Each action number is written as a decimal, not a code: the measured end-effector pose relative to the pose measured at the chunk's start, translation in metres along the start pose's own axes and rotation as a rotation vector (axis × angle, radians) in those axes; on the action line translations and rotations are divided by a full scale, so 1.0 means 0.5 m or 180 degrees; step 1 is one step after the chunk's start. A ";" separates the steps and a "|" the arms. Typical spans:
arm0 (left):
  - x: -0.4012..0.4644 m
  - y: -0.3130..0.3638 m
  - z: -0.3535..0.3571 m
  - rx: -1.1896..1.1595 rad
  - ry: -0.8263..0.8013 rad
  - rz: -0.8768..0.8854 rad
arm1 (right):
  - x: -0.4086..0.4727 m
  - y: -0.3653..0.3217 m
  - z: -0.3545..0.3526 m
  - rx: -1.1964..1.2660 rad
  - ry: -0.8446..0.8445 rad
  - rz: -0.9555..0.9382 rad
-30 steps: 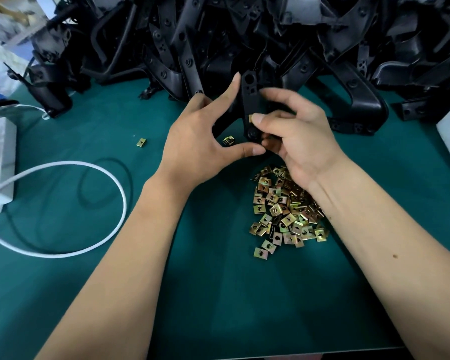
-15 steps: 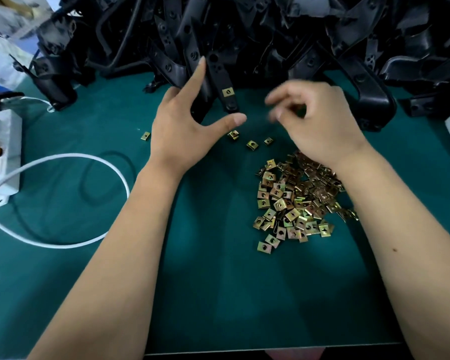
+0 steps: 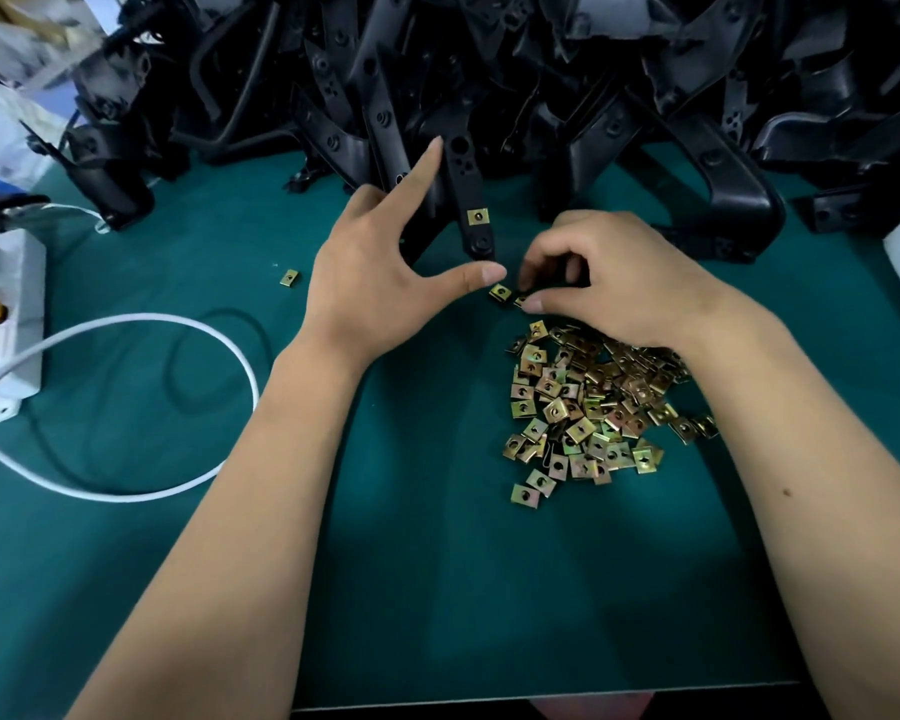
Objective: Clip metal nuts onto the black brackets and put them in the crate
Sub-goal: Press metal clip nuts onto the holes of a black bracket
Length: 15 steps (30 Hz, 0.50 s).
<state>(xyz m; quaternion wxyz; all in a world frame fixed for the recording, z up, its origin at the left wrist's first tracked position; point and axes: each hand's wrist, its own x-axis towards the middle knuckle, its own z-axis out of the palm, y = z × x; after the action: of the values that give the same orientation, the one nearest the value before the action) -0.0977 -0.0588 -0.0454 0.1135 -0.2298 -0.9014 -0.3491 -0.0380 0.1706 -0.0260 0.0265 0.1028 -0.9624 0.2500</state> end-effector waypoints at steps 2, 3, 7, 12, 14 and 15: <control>0.000 -0.001 0.002 0.0011 -0.0031 0.0033 | 0.002 0.000 0.006 -0.0028 0.0031 -0.0021; 0.000 -0.002 0.001 0.0003 -0.0043 0.0042 | 0.004 -0.001 0.010 -0.0047 0.0069 -0.0034; 0.002 -0.002 -0.002 -0.0118 -0.0142 0.0065 | 0.008 -0.005 0.023 0.0265 0.0500 0.0005; 0.001 0.003 -0.004 -0.0202 -0.0435 0.0281 | 0.013 -0.019 0.040 0.2077 0.1007 0.0365; 0.000 0.003 -0.002 -0.0265 -0.0519 0.0352 | 0.014 -0.024 0.042 0.2530 0.1108 0.0491; 0.000 0.003 -0.001 -0.0292 -0.0543 0.0369 | 0.014 -0.026 0.042 0.2718 0.1155 0.0544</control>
<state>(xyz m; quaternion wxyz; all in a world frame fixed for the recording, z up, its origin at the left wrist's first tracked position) -0.0967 -0.0583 -0.0442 0.0457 -0.3154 -0.8760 -0.3621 -0.0423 0.1481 -0.0374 0.1289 -0.0204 -0.7584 0.6386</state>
